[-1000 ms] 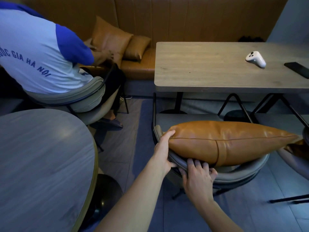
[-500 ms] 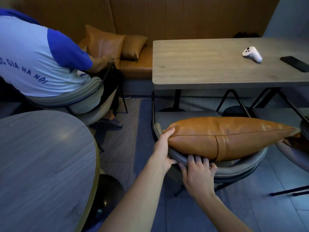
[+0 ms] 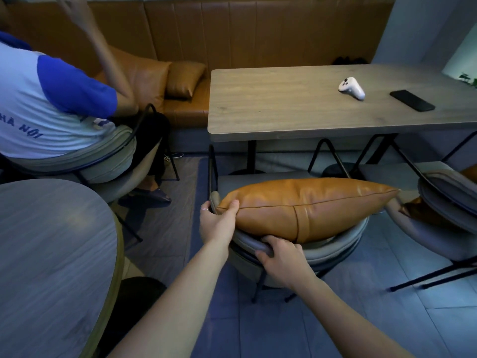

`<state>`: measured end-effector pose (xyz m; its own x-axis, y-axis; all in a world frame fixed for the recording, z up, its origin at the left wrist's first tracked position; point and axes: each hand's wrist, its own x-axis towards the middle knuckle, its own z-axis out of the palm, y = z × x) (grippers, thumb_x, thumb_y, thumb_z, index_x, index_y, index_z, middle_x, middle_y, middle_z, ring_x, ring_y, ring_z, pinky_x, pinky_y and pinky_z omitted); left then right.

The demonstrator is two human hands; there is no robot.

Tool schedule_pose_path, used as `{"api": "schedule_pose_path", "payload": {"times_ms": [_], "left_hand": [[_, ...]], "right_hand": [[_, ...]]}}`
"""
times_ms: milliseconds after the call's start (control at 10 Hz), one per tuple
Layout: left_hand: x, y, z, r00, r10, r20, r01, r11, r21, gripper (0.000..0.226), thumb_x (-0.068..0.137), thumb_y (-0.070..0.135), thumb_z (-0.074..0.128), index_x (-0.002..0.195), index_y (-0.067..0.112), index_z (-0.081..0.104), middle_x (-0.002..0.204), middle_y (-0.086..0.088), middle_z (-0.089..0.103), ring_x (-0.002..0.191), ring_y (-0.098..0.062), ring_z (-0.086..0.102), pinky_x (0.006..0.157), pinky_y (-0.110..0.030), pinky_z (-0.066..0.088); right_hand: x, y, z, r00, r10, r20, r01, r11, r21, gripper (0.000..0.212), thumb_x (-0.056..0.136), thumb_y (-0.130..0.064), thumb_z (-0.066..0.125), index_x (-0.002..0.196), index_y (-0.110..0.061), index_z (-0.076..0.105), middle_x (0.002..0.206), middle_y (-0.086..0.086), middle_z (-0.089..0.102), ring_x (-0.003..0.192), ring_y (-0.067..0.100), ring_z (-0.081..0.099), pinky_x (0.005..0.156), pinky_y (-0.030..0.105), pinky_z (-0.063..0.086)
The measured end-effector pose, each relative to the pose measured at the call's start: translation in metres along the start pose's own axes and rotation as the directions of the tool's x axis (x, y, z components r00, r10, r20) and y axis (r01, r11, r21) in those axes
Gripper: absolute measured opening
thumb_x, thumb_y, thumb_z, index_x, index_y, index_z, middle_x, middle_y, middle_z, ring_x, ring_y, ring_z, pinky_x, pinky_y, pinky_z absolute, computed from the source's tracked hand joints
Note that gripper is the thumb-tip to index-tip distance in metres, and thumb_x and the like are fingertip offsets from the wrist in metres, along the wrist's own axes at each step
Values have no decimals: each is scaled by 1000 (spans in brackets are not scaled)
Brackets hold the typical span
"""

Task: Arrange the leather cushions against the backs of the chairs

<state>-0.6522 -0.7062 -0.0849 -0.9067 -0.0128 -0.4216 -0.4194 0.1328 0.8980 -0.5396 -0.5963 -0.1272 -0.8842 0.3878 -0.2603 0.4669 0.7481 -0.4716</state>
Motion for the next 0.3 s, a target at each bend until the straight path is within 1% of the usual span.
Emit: {"api": "schedule_pose_path", "payload": {"times_ms": [100,200,300], "left_hand": [[-4,11,-3,973,231,-7,-221,936,276,67,83,28,75,144,24,47,140,-6,57,126,-29,53,98,-35,41],[-18,34,-2,901,354,250,-424,608,671,44,82,27,65,125,32,62,124,1,65,112,-25,60,83,-32,43],[-33,51,2,871,321,372,-473,349,809,31,84,36,60,114,34,69,113,3,66,101,-25,62,77,-35,47]], "right_hand": [[-5,5,-29,999,39,33,-45,976,214,32,98,-42,59,116,-19,74,111,5,77,109,30,67,92,39,52],[-5,9,-77,992,94,84,-123,881,457,33,99,-38,62,101,-9,78,103,11,79,98,29,71,84,38,56],[-10,9,-109,982,103,159,-167,866,472,37,102,-40,58,103,-8,76,104,14,79,93,29,72,76,32,57]]}}
